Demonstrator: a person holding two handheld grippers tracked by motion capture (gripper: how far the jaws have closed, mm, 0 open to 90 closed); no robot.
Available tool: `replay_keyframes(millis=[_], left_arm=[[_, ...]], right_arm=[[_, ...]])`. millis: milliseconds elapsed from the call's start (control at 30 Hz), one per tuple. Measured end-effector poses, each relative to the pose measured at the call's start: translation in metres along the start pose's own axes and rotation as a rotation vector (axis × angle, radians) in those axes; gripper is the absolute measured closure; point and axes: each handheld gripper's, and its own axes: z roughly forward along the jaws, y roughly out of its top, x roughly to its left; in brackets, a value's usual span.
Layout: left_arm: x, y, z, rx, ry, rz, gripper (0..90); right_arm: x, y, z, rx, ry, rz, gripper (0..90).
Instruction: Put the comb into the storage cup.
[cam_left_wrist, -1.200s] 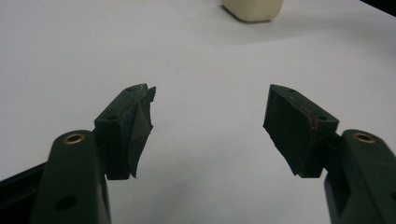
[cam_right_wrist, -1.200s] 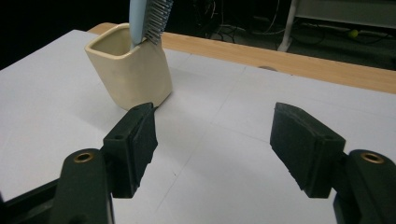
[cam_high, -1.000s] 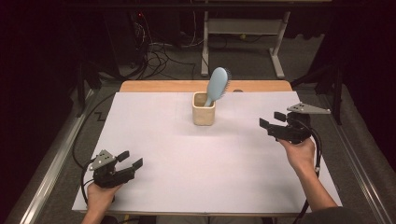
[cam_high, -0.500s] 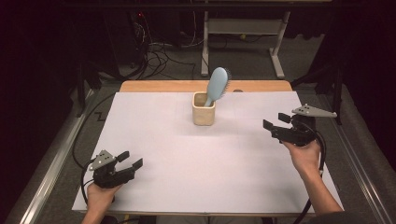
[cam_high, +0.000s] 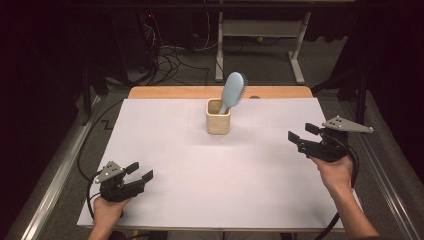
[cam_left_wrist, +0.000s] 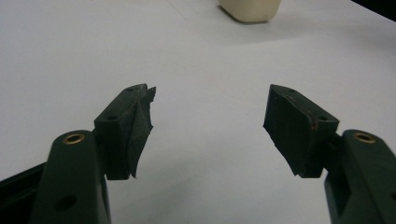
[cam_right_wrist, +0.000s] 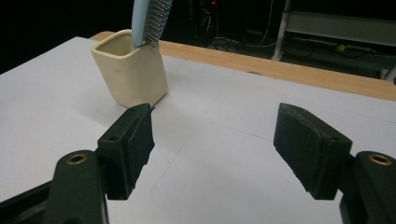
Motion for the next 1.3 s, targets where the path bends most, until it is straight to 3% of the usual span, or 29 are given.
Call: replay_keyframes(millis=[767,1300], left_arm=[[-0.004,0.0,-0.003,-0.019,0.001,0.003,32.4],[-0.003,0.0,-0.006,-0.045,-0.013,-0.018,32.6]], right_arm=[[-0.005,-0.023,-0.031,-0.05,-0.002,0.015,27.9],[-0.004,-0.034,-0.047,-0.075,0.004,0.026,27.8]])
